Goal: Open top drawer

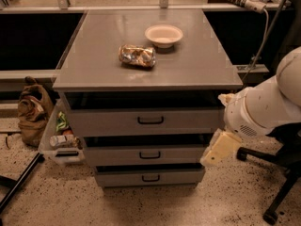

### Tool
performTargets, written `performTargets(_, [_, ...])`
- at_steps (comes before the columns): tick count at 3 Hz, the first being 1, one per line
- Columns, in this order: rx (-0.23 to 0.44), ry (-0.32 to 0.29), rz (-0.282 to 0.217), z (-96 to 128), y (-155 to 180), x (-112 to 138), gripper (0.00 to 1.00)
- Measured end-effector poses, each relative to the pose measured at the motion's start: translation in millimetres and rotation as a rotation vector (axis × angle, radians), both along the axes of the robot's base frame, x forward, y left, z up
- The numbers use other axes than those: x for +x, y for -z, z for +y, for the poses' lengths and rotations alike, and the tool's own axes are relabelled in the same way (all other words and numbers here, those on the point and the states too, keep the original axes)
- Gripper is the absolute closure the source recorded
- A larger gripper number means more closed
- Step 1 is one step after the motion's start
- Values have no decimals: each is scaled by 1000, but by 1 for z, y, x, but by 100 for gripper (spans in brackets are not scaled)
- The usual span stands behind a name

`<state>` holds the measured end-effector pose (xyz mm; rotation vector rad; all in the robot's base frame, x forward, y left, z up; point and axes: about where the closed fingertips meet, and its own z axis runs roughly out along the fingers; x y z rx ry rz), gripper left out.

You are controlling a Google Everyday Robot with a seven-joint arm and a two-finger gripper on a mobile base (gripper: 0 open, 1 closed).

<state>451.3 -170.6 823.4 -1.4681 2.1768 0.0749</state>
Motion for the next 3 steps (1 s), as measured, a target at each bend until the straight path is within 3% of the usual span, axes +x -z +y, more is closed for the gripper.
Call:
performTargets(1, [4,-3,0,2,3,0,0])
performTargets(2, [41,-21,-2,16,28,8,0])
performTargets(3, [71,-54,-32,45,52,29,0])
